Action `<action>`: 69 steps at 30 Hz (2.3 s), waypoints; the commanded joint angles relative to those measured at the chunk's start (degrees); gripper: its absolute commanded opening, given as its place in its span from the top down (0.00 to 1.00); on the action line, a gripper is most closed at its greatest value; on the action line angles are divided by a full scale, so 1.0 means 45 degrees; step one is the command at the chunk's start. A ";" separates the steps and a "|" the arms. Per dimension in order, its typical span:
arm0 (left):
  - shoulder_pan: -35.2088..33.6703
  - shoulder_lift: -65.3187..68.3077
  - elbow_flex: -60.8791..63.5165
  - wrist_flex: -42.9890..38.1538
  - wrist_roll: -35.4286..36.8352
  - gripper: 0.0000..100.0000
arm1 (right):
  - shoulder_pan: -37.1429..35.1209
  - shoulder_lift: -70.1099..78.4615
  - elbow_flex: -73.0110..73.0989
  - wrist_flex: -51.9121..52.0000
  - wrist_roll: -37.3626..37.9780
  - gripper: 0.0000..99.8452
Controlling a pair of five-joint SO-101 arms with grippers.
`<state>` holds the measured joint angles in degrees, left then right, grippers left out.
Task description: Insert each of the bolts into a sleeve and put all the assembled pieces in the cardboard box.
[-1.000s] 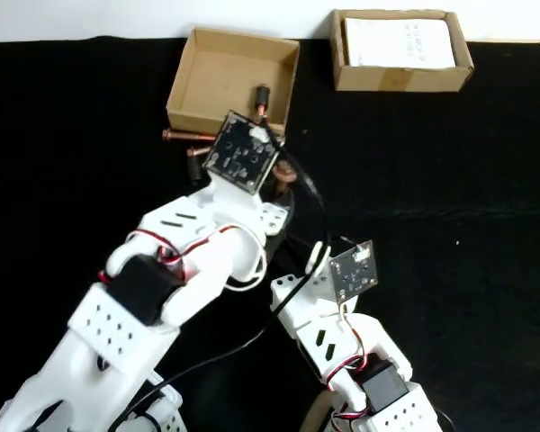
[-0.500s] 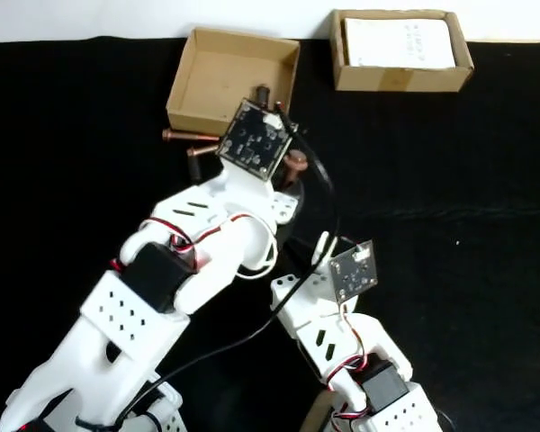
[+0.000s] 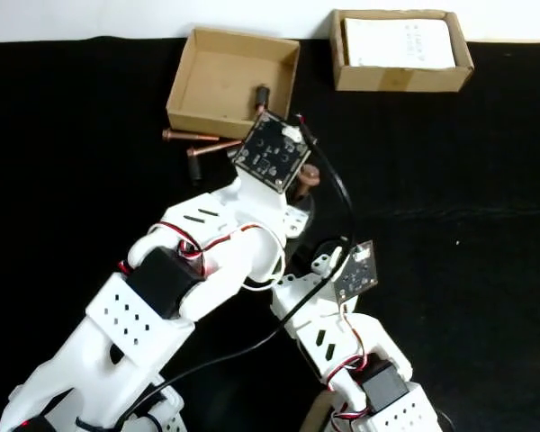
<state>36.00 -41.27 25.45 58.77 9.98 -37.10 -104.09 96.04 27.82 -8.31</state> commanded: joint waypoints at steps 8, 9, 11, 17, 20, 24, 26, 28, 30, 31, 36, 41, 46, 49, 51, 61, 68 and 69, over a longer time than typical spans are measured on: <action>-0.0127 -0.0107 0.0029 0.0567 -0.0371 0.99 | 0.0127 -0.0205 0.0713 -0.0264 -0.0020 0.99; -0.0127 -0.0107 0.0029 0.0567 -0.0371 0.99 | 0.0264 -0.0205 0.0713 -0.0264 -0.0020 0.99; -0.0127 -0.0107 -0.0049 0.0469 -0.0371 0.99 | 0.0498 -0.0205 0.0713 -0.0264 -0.0020 0.99; -0.0127 -0.0010 -0.0576 -0.0625 -0.0332 0.99 | 0.0537 -0.0205 0.0713 -0.0264 -0.0020 0.99; -0.0107 0.0010 -0.0518 -0.1407 -0.0332 0.99 | 0.0537 -0.0205 0.0713 -0.0264 -0.0020 0.99; -0.0049 0.0654 -0.0557 -0.1621 -0.0332 0.99 | 0.0537 -0.0205 0.0713 -0.0283 -0.0020 0.99; -0.0049 0.1241 -0.0596 -0.1621 -0.0332 0.99 | 0.0537 -0.0205 0.0713 -0.0283 -0.0020 0.99; -0.0049 0.1631 -0.0537 -0.1582 -0.0332 0.99 | 0.0537 -0.0205 0.0713 -0.0283 -0.0020 0.99; -0.0029 0.1807 -0.0498 -0.1543 -0.0332 0.99 | 0.0576 -0.0205 0.0713 -0.0283 -0.0020 0.99; -0.0049 0.1807 -0.0479 -0.1543 -0.0332 0.99 | 0.0576 -0.0205 0.0713 -0.0283 -0.0020 0.99; -0.0127 0.1788 -0.0596 -0.0860 -0.0391 0.99 | 0.0576 -0.0205 0.0713 -0.0283 -0.0020 0.99; -0.0127 0.1788 -0.0596 0.0117 -0.0391 0.99 | 0.0576 -0.0205 0.0752 -0.0283 -0.0020 0.99; -0.0127 0.1788 -0.0615 0.0391 -0.0391 0.99 | 0.0576 -0.0205 0.0772 -0.0283 -0.0020 0.99; -0.0127 0.1455 -0.0518 0.0391 -0.0391 0.99 | 0.0576 -0.0205 0.0791 -0.0283 -0.0039 0.99; -0.0127 0.0947 -0.0479 0.0391 -0.0391 0.99 | 0.0576 -0.0205 0.0791 -0.0283 -0.0039 0.99; -0.0147 -0.1338 0.0850 0.0371 -0.0567 0.99 | 0.0576 -0.0205 0.0713 -0.0283 -0.0039 0.99; -0.0147 -0.2842 0.1905 0.0274 -0.2501 0.99 | 0.0576 -0.0205 0.0733 -0.0244 -0.0039 0.99; -0.0147 -0.2999 0.1885 0.0176 -0.2501 0.99 | 0.0576 -0.0205 0.0733 -0.0244 -0.0039 0.99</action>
<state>35.82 -51.47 34.42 60.44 -0.40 -35.25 -104.09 96.04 27.82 -8.31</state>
